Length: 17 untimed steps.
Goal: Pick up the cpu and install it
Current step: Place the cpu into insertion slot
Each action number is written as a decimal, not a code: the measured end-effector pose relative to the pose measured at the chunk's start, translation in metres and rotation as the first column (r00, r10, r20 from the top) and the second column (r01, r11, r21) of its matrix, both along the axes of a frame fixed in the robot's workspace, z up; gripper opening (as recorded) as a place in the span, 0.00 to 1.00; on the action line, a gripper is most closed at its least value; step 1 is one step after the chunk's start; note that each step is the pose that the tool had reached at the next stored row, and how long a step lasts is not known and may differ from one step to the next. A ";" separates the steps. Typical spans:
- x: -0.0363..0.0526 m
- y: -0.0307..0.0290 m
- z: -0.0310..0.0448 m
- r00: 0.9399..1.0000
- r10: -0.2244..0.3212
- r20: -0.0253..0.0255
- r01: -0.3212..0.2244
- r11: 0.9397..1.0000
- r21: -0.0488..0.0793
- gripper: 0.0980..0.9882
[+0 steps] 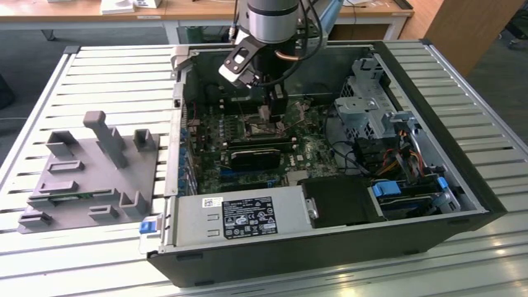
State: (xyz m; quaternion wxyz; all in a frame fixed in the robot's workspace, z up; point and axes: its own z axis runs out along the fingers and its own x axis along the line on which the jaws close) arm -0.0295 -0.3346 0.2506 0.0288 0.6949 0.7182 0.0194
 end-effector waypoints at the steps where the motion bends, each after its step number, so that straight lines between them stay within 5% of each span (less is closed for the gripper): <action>1: 0.0000 0.0000 -0.0003 1.000 0.000 -0.001 0.000 1.000 0.000 0.49; 17: 0.0000 0.0000 -0.0067 1.000 0.000 -0.004 0.000 1.000 0.000 0.49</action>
